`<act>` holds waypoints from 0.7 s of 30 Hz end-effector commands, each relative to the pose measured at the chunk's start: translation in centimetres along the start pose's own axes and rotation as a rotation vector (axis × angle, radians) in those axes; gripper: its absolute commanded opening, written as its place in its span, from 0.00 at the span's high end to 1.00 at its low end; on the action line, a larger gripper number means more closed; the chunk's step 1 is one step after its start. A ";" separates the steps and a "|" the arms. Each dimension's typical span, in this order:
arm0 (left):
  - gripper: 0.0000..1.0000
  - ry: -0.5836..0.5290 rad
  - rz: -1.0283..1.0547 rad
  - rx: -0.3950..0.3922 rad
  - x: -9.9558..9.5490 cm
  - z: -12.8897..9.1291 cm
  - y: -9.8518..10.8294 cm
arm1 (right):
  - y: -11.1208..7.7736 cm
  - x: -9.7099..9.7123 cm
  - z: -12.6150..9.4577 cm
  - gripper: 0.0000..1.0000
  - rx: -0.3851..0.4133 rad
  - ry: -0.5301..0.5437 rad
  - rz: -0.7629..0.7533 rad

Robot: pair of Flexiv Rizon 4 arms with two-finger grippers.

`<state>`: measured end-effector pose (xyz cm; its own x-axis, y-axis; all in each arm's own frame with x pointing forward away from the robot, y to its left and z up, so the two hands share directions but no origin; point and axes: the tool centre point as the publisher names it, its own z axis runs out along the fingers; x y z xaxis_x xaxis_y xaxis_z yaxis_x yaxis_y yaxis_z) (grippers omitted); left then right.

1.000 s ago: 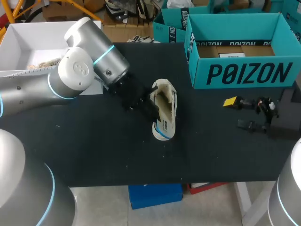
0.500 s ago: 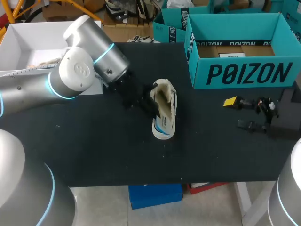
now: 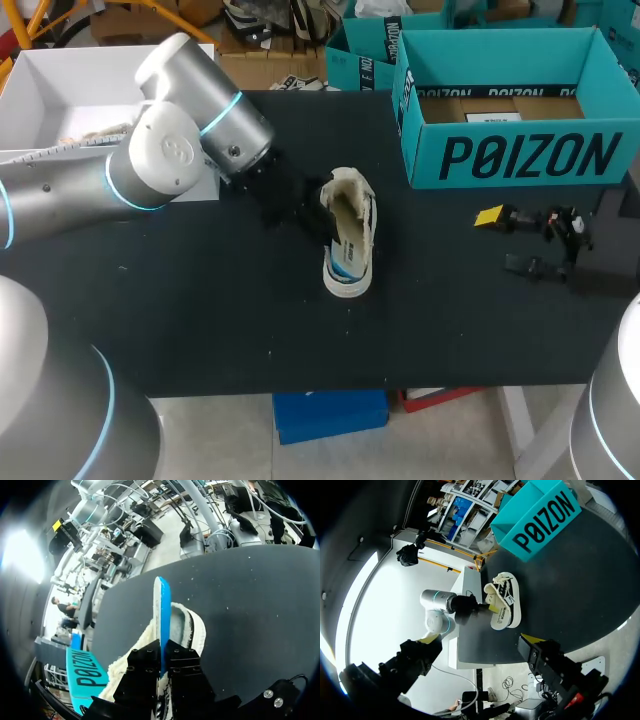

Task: Take the shoe out of the shoebox, open the shoe tongue, remove and reinsert the insole, then place the shoe into the shoebox

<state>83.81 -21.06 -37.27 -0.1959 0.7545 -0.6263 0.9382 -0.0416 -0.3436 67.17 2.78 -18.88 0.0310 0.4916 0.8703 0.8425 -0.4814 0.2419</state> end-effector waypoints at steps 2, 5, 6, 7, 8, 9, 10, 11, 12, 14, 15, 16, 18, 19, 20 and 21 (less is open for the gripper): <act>1.00 -0.002 -0.007 -0.025 0.2 0.2 0.6 | 0.0 0.0 0.0 0.00 0.000 0.000 0.001; 1.00 -0.008 -0.005 -0.052 0.1 -0.1 1.0 | 0.0 0.0 0.0 0.00 0.000 0.000 0.001; 1.00 -0.006 -0.002 -0.062 0.0 -0.2 1.1 | 0.0 0.0 0.0 0.00 0.000 0.000 0.001; 1.00 -0.008 -0.003 -0.065 -0.1 -0.2 1.2 | 0.0 0.0 0.0 0.00 0.000 0.000 0.001; 1.00 -0.012 -0.005 -0.068 -0.1 -0.3 1.2 | 0.0 0.0 0.0 0.00 0.000 0.000 0.001; 1.00 -0.012 -0.003 -0.073 -0.2 -0.3 1.2 | 0.0 0.0 0.0 0.00 0.000 0.000 0.001; 1.00 -0.011 -0.003 -0.078 -0.3 -0.3 1.3 | 0.0 0.0 0.0 0.00 0.000 0.000 0.001; 1.00 -0.011 -0.003 -0.080 -0.3 -0.4 1.3 | 0.0 0.0 0.0 0.00 0.000 0.000 0.001; 1.00 -0.015 -0.003 -0.084 -0.4 -0.4 1.4 | 0.0 0.0 0.0 0.00 0.000 0.000 0.001; 1.00 -0.012 0.001 -0.088 -0.5 -0.4 1.4 | 0.0 0.0 0.0 0.00 0.000 0.000 0.001; 1.00 -0.012 0.000 -0.089 -0.5 -0.4 1.4 | 0.0 0.0 0.0 0.00 0.000 0.000 0.001; 1.00 -0.012 -0.001 -0.089 -0.5 -0.4 1.4 | 0.0 0.0 0.0 0.00 0.000 0.000 0.001; 1.00 -0.010 0.000 -0.086 -0.6 -0.3 1.4 | 0.0 0.0 0.0 0.00 0.000 0.000 0.001; 0.91 -0.009 0.000 -0.085 -0.6 -0.2 1.4 | 0.0 0.0 0.0 0.00 0.000 0.000 0.001; 0.69 -0.009 0.001 -0.082 -0.6 -0.2 1.2 | 0.0 0.0 0.0 0.00 0.000 0.000 0.001; 0.57 -0.012 0.005 -0.076 -0.7 -0.2 1.0 | 0.0 0.0 0.0 0.00 0.000 0.000 0.001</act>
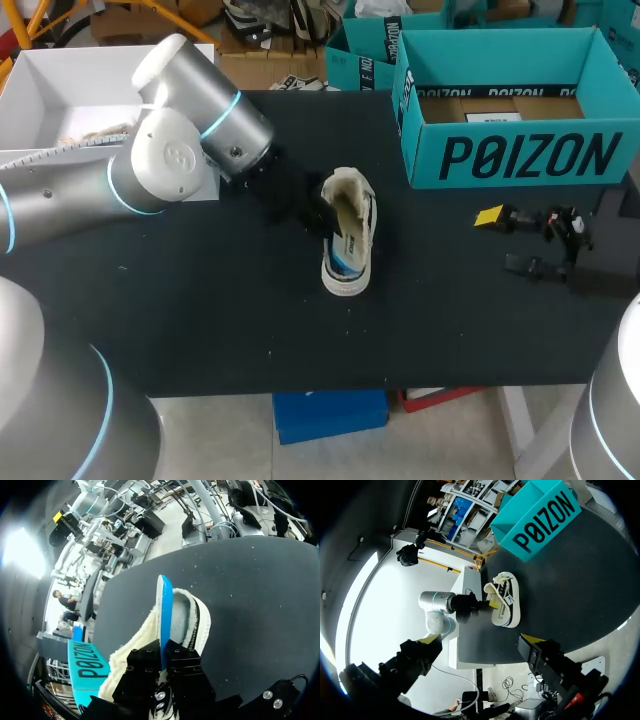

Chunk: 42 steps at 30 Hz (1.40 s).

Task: Take the shoe out of the shoebox, open the shoe tongue, remove and reinsert the insole, then place the shoe into the shoebox

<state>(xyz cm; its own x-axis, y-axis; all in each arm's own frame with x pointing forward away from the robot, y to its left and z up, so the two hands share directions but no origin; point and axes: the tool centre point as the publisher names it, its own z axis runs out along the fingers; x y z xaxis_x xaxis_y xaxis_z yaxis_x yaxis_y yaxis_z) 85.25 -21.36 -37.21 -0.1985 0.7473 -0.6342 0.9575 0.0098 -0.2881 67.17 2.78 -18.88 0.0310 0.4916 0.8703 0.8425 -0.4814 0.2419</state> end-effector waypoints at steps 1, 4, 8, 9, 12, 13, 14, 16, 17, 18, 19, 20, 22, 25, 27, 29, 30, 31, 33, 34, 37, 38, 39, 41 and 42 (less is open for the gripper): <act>0.53 -0.010 0.008 0.007 -0.3 -0.1 -0.5 | 0.0 0.0 0.0 0.00 0.000 0.000 0.001; 0.18 -0.033 0.016 0.024 -0.7 -0.3 -1.4 | 0.0 0.0 0.0 0.00 0.000 0.000 0.001; 0.19 -0.063 0.030 0.048 -1.2 -0.7 -2.7 | 0.0 0.0 0.0 0.00 0.000 0.000 0.001; 0.23 -0.065 0.033 0.052 -1.3 -0.7 -3.1 | 0.0 0.0 0.0 0.00 0.000 0.000 0.001; 0.33 -0.068 0.044 0.069 -1.4 -0.6 -4.0 | 0.0 0.0 0.0 0.00 0.000 0.000 0.001; 0.33 -0.071 0.045 0.077 -1.4 -0.6 -4.2 | 0.0 0.0 0.0 0.00 0.000 0.000 0.001; 0.34 -0.072 0.046 0.080 -1.4 -0.6 -4.4 | 0.0 0.0 0.0 0.00 0.000 0.000 0.001; 0.43 -0.068 0.048 0.086 -1.3 -0.5 -4.7 | 0.0 0.0 0.0 0.00 0.000 0.000 0.001; 0.46 -0.066 0.048 0.091 -1.2 -0.4 -4.9 | 0.0 0.0 0.0 0.00 0.000 0.000 0.001; 0.49 -0.061 0.049 0.095 -1.1 -0.3 -5.1 | 0.0 0.0 0.0 0.00 0.000 0.000 0.001; 0.49 -0.058 0.049 0.099 -1.0 -0.3 -5.1 | 0.0 0.0 0.0 0.00 0.000 0.000 0.001; 0.51 -0.056 0.049 0.102 -0.9 -0.2 -5.2 | 0.0 0.0 0.0 0.00 0.000 0.000 0.001; 0.52 -0.052 0.048 0.107 -0.8 -0.1 -5.3 | 0.0 0.0 0.0 0.00 0.000 0.000 0.001; 0.59 -0.044 0.047 0.116 -0.6 0.1 -5.5 | 0.0 0.0 0.0 0.00 0.000 0.000 0.001; 0.74 -0.039 0.046 0.121 -0.5 0.2 -5.5 | 0.0 0.0 0.0 0.00 0.000 0.000 0.001; 0.82 -0.035 0.045 0.126 -0.4 0.3 -5.6 | 0.0 0.0 0.0 0.00 0.000 0.000 0.001; 0.88 -0.031 0.044 0.129 -0.4 0.3 -5.6 | 0.0 0.0 0.0 0.00 0.000 0.000 0.001; 0.98 -0.029 0.044 0.130 -0.4 0.3 -5.5 | 0.0 0.0 0.0 0.00 0.000 0.000 0.001; 1.00 -0.024 0.044 0.133 -0.4 0.3 -5.5 | 0.0 0.0 0.0 0.00 0.000 0.000 0.001; 1.00 -0.020 0.044 0.136 -0.3 0.4 -5.5 | 0.0 0.0 0.0 0.00 0.000 0.000 0.001; 1.00 -0.010 0.045 0.134 -0.3 0.4 -5.5 | 0.0 0.0 0.0 0.00 0.000 0.000 0.001; 1.00 -0.005 0.047 0.130 -0.2 0.4 -5.4 | 0.0 0.0 0.0 0.00 0.000 0.000 0.001; 1.00 -0.005 0.048 0.129 -0.2 0.4 -5.4 | 0.0 0.0 0.0 0.00 0.000 0.000 0.001; 1.00 0.002 0.050 0.122 -0.2 0.4 -5.3 | 0.0 0.0 0.0 0.00 0.000 0.000 0.001; 1.00 0.007 0.052 0.117 -0.1 0.4 -5.3 | 0.0 0.0 0.0 0.00 0.000 0.000 0.001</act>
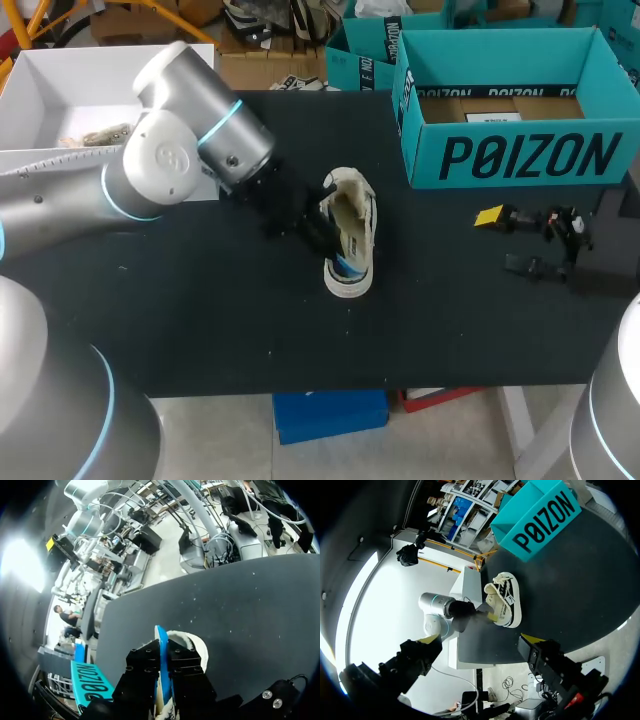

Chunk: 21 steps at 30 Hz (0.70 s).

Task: Take the shoe out of the shoebox, open the shoe tongue, remove and reinsert the insole, then place the shoe into the shoebox

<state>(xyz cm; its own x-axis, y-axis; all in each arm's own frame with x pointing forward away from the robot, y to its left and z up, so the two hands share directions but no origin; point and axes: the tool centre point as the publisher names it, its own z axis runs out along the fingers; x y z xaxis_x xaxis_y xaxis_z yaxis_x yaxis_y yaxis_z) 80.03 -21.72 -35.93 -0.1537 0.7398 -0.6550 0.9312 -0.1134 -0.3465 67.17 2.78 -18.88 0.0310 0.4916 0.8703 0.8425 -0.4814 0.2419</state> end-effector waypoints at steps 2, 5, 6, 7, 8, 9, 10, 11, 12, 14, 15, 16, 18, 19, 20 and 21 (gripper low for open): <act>1.00 0.018 0.002 -0.022 0.0 -0.1 0.3 | 0.0 0.0 0.0 0.00 0.000 0.000 0.001; 1.00 0.022 0.003 -0.036 0.0 -0.2 0.6 | 0.0 0.0 0.0 0.00 0.000 0.000 0.001; 1.00 0.022 0.002 -0.039 0.0 -0.2 0.8 | 0.0 0.0 0.0 0.00 0.000 0.000 0.001; 1.00 0.024 0.002 -0.047 0.0 -0.3 1.0 | 0.0 0.0 0.0 0.00 0.000 0.000 0.001; 1.00 0.026 0.003 -0.057 0.0 -0.3 1.2 | 0.0 0.0 0.0 0.00 0.000 0.000 0.001; 1.00 0.027 0.003 -0.059 0.0 -0.3 1.4 | 0.0 0.0 0.0 0.00 0.000 0.000 0.001; 1.00 0.028 0.001 -0.062 0.0 -0.3 1.6 | 0.0 0.0 0.0 0.00 0.000 0.000 0.001; 1.00 0.027 0.000 -0.068 0.0 -0.3 1.7 | 0.0 0.0 0.0 0.00 0.000 0.000 0.001; 1.00 0.030 -0.001 -0.075 0.0 -0.3 1.9 | 0.0 0.0 0.0 0.00 0.000 0.000 0.001; 1.00 0.030 -0.003 -0.079 0.1 -0.2 2.4 | 0.0 0.0 0.0 0.00 0.000 0.000 0.001; 1.00 0.031 -0.004 -0.081 0.2 -0.2 2.6 | 0.0 0.0 0.0 0.00 0.000 0.000 0.001; 1.00 0.033 -0.007 -0.085 0.3 -0.1 2.7 | 0.0 0.0 0.0 0.00 0.000 0.000 0.001; 1.00 0.030 -0.010 -0.091 0.3 -0.1 3.1 | 0.0 0.0 0.0 0.00 0.000 0.000 0.001; 1.00 0.031 -0.012 -0.095 0.3 0.0 3.2 | 0.0 0.0 0.0 0.00 0.000 0.000 0.001; 1.00 0.030 -0.014 -0.100 0.3 0.0 3.4 | 0.0 0.0 0.0 0.00 0.000 0.000 0.001; 1.00 0.033 -0.015 -0.106 0.3 0.0 3.5 | 0.0 0.0 0.0 0.00 0.000 0.000 0.001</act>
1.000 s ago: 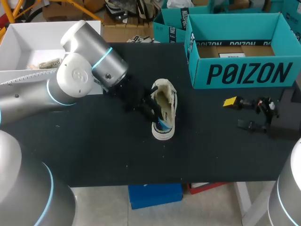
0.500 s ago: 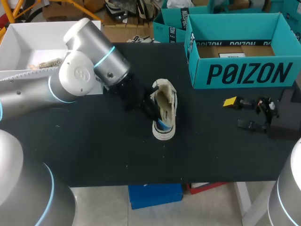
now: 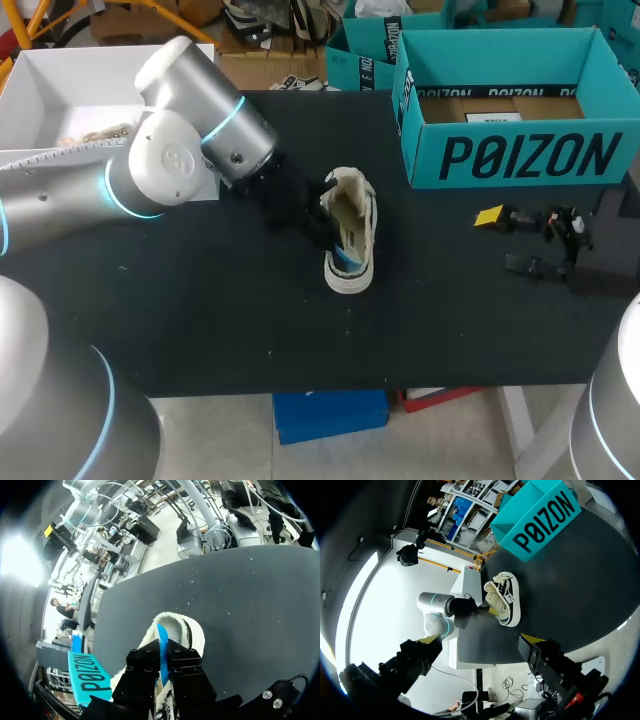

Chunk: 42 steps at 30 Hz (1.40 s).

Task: Take the shoe out of the shoebox, open the shoe tongue, remove and reinsert the insole, then place the shoe into the shoebox

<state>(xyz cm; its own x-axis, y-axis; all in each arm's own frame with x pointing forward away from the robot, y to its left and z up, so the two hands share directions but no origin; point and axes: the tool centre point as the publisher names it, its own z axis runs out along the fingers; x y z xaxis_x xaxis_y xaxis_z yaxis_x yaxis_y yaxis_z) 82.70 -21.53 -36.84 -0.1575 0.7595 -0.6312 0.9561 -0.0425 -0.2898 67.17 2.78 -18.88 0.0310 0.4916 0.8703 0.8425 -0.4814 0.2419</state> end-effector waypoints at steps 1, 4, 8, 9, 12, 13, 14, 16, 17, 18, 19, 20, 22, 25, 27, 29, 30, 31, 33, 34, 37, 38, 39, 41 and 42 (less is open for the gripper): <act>1.00 0.006 -0.002 -0.015 -0.1 0.5 0.8 | 0.0 0.0 0.0 0.00 0.000 0.000 0.001; 1.00 0.004 -0.005 -0.018 -0.2 0.7 1.1 | 0.0 0.0 0.0 0.00 0.000 0.000 0.001; 1.00 0.001 -0.004 -0.018 -0.5 0.8 1.1 | 0.0 0.0 0.0 0.00 0.000 0.000 0.001; 1.00 0.000 -0.002 -0.017 -0.5 0.8 1.1 | 0.0 0.0 0.0 0.00 0.000 0.000 0.001; 1.00 -0.003 0.000 -0.012 -0.8 1.0 0.9 | 0.0 0.0 0.0 0.00 0.000 0.000 0.001; 1.00 -0.003 0.000 -0.012 -0.8 1.1 0.9 | 0.0 0.0 0.0 0.00 0.000 0.000 0.001; 1.00 -0.004 -0.001 -0.011 -0.9 1.3 0.8 | 0.0 0.0 0.0 0.00 0.000 0.000 0.001; 1.00 -0.002 -0.001 -0.002 -0.8 1.6 0.6 | 0.0 0.0 0.0 0.00 0.000 0.000 0.001; 1.00 -0.001 -0.002 0.000 -0.8 1.7 0.5 | 0.0 0.0 0.0 0.00 0.000 0.000 0.001; 1.00 0.003 -0.004 0.006 -0.7 1.9 0.5 | 0.0 0.0 0.0 0.00 0.000 0.000 0.001; 1.00 0.004 -0.005 0.008 -0.6 2.0 0.4 | 0.0 0.0 0.0 0.00 0.000 0.000 0.001; 1.00 0.007 -0.007 0.010 -0.5 2.1 0.4 | 0.0 0.0 0.0 0.00 0.000 0.000 0.001; 1.00 0.020 -0.018 0.019 -0.2 2.4 0.4 | 0.0 0.0 0.0 0.00 0.000 0.000 0.001; 1.00 0.036 -0.028 0.031 0.2 2.8 0.4 | 0.0 0.0 0.0 0.00 0.000 0.000 0.001; 1.00 0.044 -0.034 0.040 0.3 2.9 0.4 | 0.0 0.0 0.0 0.00 0.000 0.000 0.001; 1.00 0.051 -0.037 0.047 0.3 2.9 0.3 | 0.0 0.0 0.0 0.00 0.000 0.000 0.001; 0.76 0.050 -0.037 0.048 0.2 2.7 0.3 | 0.0 0.0 0.0 0.00 0.000 0.000 0.001; 0.57 0.047 -0.036 0.048 0.1 2.5 0.3 | 0.0 0.0 0.0 0.00 0.000 0.000 0.001; 0.00 0.028 -0.031 0.051 -0.3 1.8 0.1 | 0.0 0.0 0.0 0.00 0.000 0.000 0.001; 0.00 0.021 -0.032 0.053 -0.5 1.4 0.1 | 0.0 0.0 0.0 0.00 0.000 0.000 0.001; 0.00 0.011 -0.015 0.051 -1.1 -0.1 -0.4 | 0.0 0.0 0.0 0.00 0.000 0.000 0.001; 0.00 0.004 -0.009 0.052 -1.3 -0.7 -0.5 | 0.0 0.0 0.0 0.00 0.000 0.000 0.001; 0.00 -0.002 -0.005 0.052 -1.6 -1.2 -0.7 | 0.0 0.0 0.0 0.00 0.000 0.000 0.001; 0.00 -0.001 0.007 0.050 -1.9 -1.9 -1.0 | 0.0 0.0 0.0 0.00 0.000 0.000 0.001; 0.00 -0.002 0.012 0.049 -2.0 -2.2 -1.1 | 0.0 0.0 0.0 0.00 0.000 0.000 0.001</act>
<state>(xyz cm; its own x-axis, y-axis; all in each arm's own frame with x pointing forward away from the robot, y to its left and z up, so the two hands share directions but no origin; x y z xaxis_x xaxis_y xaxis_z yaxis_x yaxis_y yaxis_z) 83.06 -22.84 -35.22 -0.1514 0.7549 -0.6382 0.9399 -0.0900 -0.3294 67.17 2.78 -18.88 0.0310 0.4916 0.8703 0.8425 -0.4814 0.2419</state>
